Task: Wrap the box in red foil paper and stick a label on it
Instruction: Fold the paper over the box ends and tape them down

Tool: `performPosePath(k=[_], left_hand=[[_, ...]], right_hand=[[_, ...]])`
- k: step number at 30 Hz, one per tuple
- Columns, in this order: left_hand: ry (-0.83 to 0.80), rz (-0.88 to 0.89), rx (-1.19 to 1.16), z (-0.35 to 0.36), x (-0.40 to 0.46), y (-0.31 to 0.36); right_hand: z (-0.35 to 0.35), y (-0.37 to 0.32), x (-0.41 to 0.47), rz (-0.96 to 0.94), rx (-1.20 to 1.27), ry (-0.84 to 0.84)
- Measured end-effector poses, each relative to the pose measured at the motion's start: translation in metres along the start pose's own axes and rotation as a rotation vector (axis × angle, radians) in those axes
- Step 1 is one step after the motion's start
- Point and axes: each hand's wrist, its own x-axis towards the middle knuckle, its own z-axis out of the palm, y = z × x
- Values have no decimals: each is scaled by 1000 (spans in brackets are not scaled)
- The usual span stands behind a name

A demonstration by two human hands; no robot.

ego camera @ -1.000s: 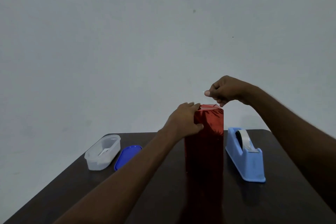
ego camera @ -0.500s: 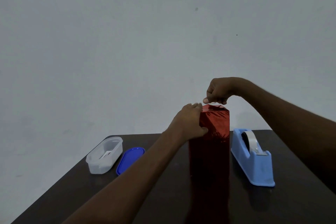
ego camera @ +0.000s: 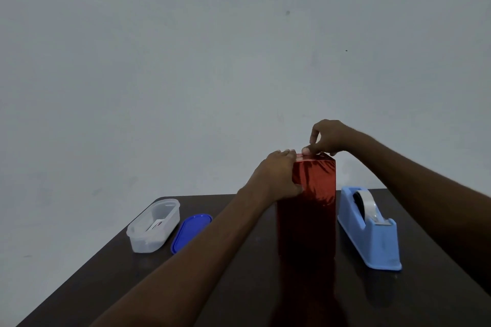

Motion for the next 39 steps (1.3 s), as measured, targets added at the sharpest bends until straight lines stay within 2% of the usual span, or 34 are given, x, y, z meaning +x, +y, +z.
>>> performPosePath(k=[3,5,8,12,17,21,29,35,39], left_hand=[[10,-5,11,-1,0,0],[6,0,21,-2,0,1],[-6,0,28,-3,-1,3],[-28,-18,20,-4,-1,3],[-64,-76,0,-11,8,1],[-102,-29,130,-12,13,8],[-41,-14,176,-5,12,2],[-48,-46,15,-2,13,4],[-48,-68,-51,-1,14,5]], right_hand=[[0,9,-5,92,209,90],[3,11,-15,181,434,-2],[20,4,-31,278,449,-144],[36,0,-34,342,657,-115],[40,-1,-36,340,701,-75],[43,0,-36,349,700,-48],[42,-4,-38,328,684,-18],[44,-6,-43,324,601,50],[44,-5,-45,337,666,37]])
